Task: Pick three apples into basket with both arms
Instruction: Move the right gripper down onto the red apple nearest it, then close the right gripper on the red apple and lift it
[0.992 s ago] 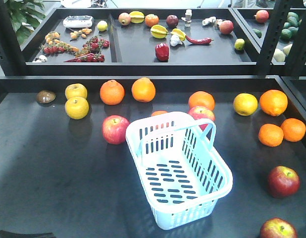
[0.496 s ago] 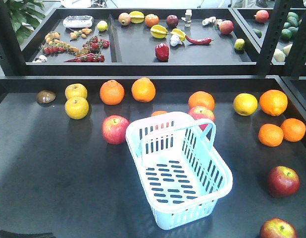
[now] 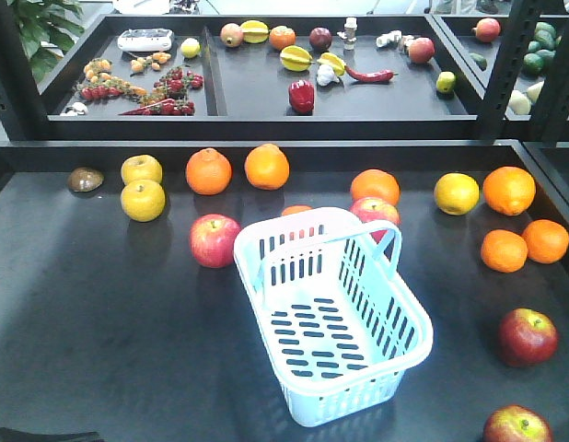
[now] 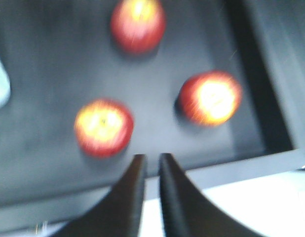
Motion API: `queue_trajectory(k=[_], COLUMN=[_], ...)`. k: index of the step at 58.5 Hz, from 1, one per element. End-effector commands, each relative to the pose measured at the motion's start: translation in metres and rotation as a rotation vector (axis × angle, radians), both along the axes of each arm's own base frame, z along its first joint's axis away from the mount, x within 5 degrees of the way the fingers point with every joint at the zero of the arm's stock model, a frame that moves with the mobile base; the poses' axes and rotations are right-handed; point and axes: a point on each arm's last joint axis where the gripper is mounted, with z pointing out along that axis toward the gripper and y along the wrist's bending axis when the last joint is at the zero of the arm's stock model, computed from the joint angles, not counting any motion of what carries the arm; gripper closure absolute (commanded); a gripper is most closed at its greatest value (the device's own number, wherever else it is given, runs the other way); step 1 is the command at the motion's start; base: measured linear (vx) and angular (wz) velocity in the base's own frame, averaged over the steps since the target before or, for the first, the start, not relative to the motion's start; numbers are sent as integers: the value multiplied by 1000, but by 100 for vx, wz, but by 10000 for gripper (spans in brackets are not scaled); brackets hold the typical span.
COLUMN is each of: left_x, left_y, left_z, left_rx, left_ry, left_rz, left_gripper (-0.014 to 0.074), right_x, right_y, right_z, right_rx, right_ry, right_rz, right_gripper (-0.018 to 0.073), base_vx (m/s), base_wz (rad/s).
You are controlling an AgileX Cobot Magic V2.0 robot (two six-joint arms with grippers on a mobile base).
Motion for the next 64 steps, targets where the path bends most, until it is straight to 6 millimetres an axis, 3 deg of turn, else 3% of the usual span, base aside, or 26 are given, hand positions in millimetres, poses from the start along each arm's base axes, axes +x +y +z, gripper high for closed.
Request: queue_trajectory(k=[1, 7, 16, 30, 52, 64], left_x=[4, 4, 4, 4, 4, 4], left_y=[-2, -2, -2, -2, -2, -2], left_z=[11, 11, 11, 11, 11, 11], left_rx=[-60, -60, -60, -60, -60, -60], left_ry=[-38, -38, -38, -38, -38, -38], left_rz=[27, 27, 27, 27, 27, 27], left_gripper=[602, 602, 602, 602, 602, 602], right_x=[23, 41, 51, 67, 101, 108], right_y=[4, 3, 4, 8, 12, 11], right_z=[1, -12, -26, -45, -114, -135], right_rx=[31, -6, 7, 51, 102, 99], right_ry=[36, 86, 168, 241, 445, 475], right_rz=[51, 95, 94, 114, 101, 109], right_gripper=[225, 25, -140, -126, -52, -45], base_vx=[0, 0, 0, 0, 0, 0], base_wz=[0, 0, 0, 0, 0, 0])
